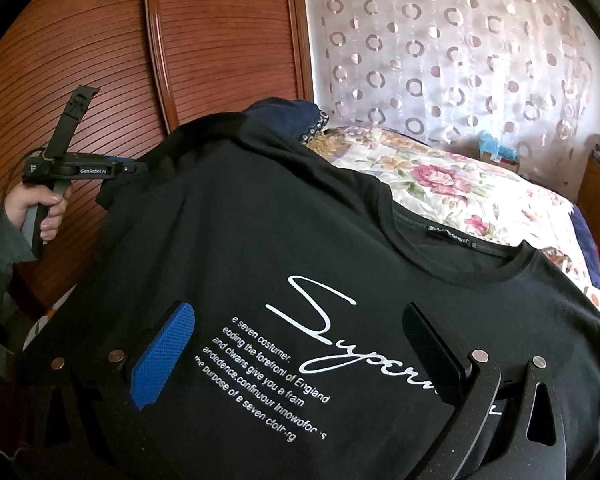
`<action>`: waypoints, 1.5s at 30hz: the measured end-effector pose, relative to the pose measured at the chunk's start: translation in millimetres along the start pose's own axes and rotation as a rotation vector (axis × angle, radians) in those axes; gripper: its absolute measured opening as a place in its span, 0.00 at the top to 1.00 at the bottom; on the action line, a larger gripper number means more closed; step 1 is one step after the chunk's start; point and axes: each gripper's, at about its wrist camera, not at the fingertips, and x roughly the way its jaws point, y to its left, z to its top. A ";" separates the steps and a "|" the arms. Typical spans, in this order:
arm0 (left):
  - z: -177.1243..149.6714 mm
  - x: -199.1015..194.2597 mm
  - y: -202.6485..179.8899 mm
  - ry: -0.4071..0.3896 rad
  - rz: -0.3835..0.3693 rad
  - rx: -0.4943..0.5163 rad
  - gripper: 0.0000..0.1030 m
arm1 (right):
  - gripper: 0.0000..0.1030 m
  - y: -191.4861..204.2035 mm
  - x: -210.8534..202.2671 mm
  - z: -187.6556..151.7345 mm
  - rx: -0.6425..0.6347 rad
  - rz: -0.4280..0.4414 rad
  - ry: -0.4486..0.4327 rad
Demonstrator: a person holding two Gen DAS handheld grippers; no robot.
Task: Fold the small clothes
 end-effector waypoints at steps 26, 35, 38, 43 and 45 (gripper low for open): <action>96.6 -64.8 -156.9 -0.092 -0.345 0.253 0.97 | 0.00 -5.2 -19.7 -10.5 0.076 -0.095 -0.076; 105.6 -43.8 -171.4 -0.062 -0.370 0.210 0.97 | 0.00 6.0 -13.1 -17.5 0.110 -0.109 -0.060; 106.1 -47.1 -173.5 -0.071 -0.346 0.231 0.95 | 0.00 11.0 -11.0 -19.8 0.116 -0.111 -0.056; 98.0 -51.5 -166.0 -0.094 -0.361 0.231 0.53 | 0.00 19.2 -15.9 -21.0 0.111 -0.117 -0.061; 91.7 -52.9 -162.2 -0.101 -0.351 0.227 0.43 | 0.00 17.2 -18.2 -19.6 0.110 -0.120 -0.064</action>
